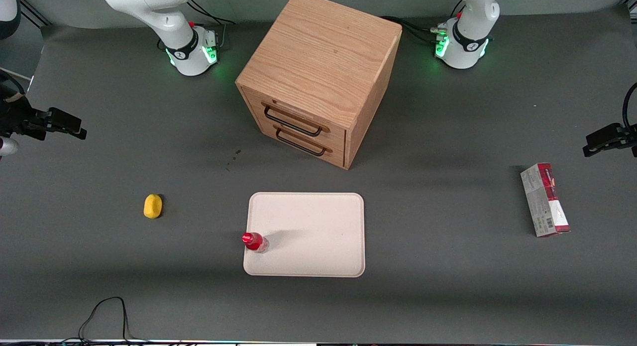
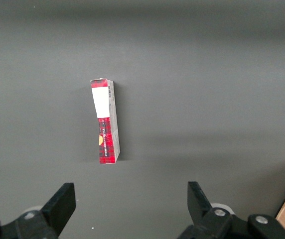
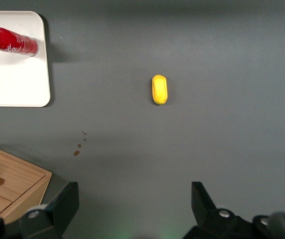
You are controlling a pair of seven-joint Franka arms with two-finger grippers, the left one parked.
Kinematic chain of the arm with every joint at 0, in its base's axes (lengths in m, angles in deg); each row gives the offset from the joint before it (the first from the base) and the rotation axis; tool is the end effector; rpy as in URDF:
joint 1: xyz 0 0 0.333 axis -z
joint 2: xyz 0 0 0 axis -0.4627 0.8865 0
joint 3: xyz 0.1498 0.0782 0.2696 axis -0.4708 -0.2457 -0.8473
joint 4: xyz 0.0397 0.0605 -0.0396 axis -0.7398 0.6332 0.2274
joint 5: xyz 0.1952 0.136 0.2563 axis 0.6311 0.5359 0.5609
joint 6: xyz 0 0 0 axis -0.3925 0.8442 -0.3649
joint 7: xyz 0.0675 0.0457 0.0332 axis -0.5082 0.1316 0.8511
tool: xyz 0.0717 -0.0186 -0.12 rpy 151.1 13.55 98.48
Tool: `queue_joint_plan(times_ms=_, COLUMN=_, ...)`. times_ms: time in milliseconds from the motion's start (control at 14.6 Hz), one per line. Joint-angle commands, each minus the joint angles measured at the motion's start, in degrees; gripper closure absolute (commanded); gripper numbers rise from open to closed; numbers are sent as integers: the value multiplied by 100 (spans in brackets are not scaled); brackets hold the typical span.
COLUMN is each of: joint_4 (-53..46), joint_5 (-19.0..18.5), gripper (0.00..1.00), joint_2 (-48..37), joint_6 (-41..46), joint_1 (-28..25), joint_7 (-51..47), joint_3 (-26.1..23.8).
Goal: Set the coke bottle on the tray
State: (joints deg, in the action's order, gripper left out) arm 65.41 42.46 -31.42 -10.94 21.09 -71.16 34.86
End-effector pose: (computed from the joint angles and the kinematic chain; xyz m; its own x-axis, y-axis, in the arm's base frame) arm 0.5062 -0.0256 0.5784 0.9976 -0.0299 -0.0619 -0.0303 -0.9995 -0.0058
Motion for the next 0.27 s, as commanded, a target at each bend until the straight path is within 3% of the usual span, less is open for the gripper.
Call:
queue_joint_plan(times_ms=0, joint_4=34, joint_5=-124, gripper=0, joint_2=-66, joint_6=36, joint_1=-38, joint_7=98, joint_3=42)
queue_joint_plan(times_ms=206, joint_4=25, joint_5=-124, gripper=0, joint_2=-48, joint_6=36, joint_1=-38, joint_7=98, joint_3=42)
